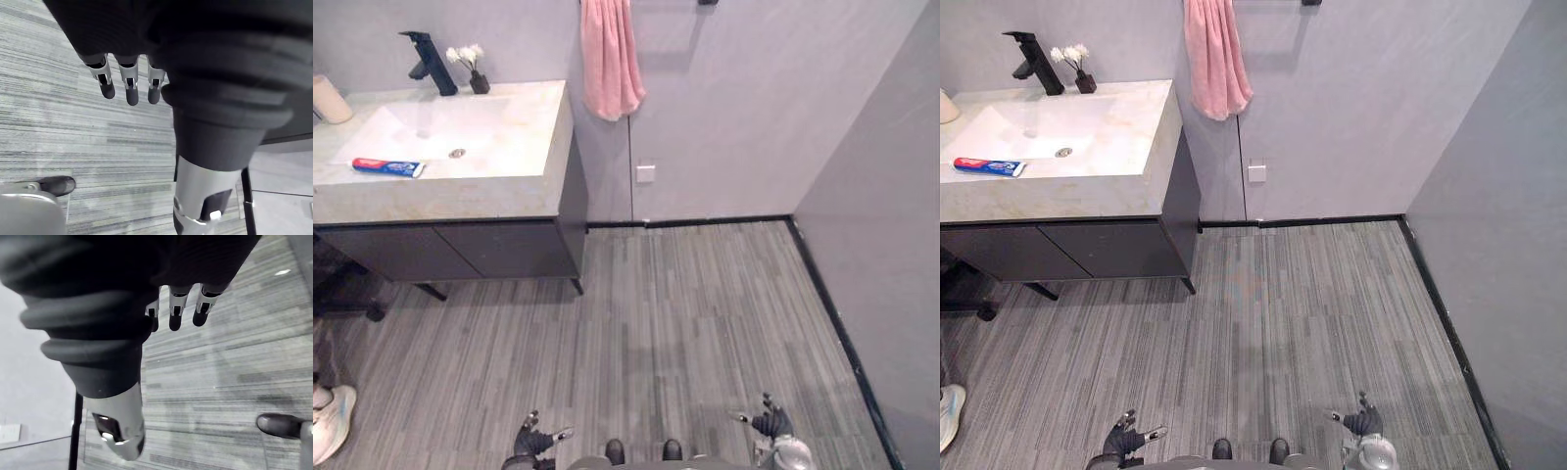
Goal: Organize washtable
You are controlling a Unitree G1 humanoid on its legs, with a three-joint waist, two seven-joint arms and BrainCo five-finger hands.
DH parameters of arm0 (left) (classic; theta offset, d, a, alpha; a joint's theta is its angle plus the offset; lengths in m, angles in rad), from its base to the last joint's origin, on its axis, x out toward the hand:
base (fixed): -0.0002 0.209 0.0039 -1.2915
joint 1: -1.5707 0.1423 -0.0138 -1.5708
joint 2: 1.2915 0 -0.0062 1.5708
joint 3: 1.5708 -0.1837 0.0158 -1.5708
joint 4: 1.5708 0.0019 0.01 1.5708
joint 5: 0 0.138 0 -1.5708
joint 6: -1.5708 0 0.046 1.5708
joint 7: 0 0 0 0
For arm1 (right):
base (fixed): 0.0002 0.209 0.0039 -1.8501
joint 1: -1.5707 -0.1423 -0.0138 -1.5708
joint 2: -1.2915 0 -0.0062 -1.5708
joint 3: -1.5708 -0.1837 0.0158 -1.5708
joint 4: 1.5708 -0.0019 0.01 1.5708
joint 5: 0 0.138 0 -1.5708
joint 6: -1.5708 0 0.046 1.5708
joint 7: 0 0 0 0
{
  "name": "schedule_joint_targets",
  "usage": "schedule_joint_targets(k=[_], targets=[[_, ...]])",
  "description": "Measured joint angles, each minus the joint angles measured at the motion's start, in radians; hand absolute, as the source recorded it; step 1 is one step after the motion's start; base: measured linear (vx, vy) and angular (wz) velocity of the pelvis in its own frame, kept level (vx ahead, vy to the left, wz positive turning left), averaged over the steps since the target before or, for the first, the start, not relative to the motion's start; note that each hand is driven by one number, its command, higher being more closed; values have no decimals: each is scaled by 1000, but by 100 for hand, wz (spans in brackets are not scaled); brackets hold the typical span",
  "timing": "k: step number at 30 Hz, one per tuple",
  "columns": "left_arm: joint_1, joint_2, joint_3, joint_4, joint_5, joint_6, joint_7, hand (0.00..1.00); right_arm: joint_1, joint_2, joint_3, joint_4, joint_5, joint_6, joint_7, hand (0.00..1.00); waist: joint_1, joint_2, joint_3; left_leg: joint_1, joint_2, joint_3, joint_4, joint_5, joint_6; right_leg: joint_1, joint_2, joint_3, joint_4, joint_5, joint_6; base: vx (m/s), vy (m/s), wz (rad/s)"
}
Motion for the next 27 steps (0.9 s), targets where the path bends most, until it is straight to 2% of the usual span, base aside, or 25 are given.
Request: schedule_joint_targets(k=[8,12,13,15,19,21,22,23,24,25,26,27], targets=[[1,7,-1,-81,28,-15,0,0,-38,-42,34,-61,-71,-4,12,0,-4,2,16,37,-16,0,6,-2,-3,54,-18,-5,-22,-7,12,134,18,1],[5,7,-1,-111,30,-15,-1,0,-48,-42,39,-63,-80,-4,9,0,-11,3,34,51,-13,8,54,-34,-31,84,-22,-2,-12,-15,24,99,10,-2],[5,6,-1,-117,33,-15,-1,0,-49,-42,38,-63,-80,-4,9,0,-11,4,34,50,-13,11,60,-37,-27,84,-23,-1,-10,-18,29,92,0,-8],[4,5,-2,-148,47,-16,-1,0,-66,-48,30,-64,-80,-2,8,0,-21,18,51,26,-5,23,127,-83,-21,80,-22,6,5,-27,40,83,4,-13],[8,5,1,-176,47,-15,1,0,-95,-64,26,-65,-80,1,1,0,-13,44,66,-21,12,97,251,-156,-10,44,-21,76,50,-48,62,91,39,-58],[6,5,2,-208,47,-16,1,0,-106,-72,23,-65,-80,3,-13,0,1,53,70,-31,16,124,294,-198,8,-11,-23,101,152,-106,82,125,77,-61],[4,5,2,-229,46,-16,1,0,-100,-72,0,-64,-79,7,-14,0,1,54,74,-22,8,125,309,-229,18,-69,-34,102,300,-173,106,99,75,-32],[2,6,2,-231,46,-16,1,0,-97,-72,-5,-64,-78,9,-14,0,-1,52,76,-19,4,124,311,-233,22,-85,-39,99,338,-185,113,162,142,-4],[2,6,-1,-238,46,-18,1,0,-88,-73,-19,-65,-78,12,-16,0,-13,49,83,-1,-9,117,313,-245,37,-146,-60,74,503,-204,133,125,100,25],[2,15,-3,-241,46,-20,1,0,-83,-73,-15,-70,-77,20,-16,0,-28,40,98,24,-22,102,315,-253,51,-225,-88,48,706,-190,130,207,121,35],[-4,23,-5,-241,46,-20,2,0,-79,-72,-14,-76,-77,24,-15,0,-35,38,106,42,-26,87,312,-269,58,-281,-103,30,815,-214,120,177,49,29],[-10,29,-6,-241,46,-20,2,0,-77,-72,-14,-83,-77,26,-15,0,-39,37,112,56,-26,83,307,-280,58,-313,-111,18,860,-237,117,256,44,16]])
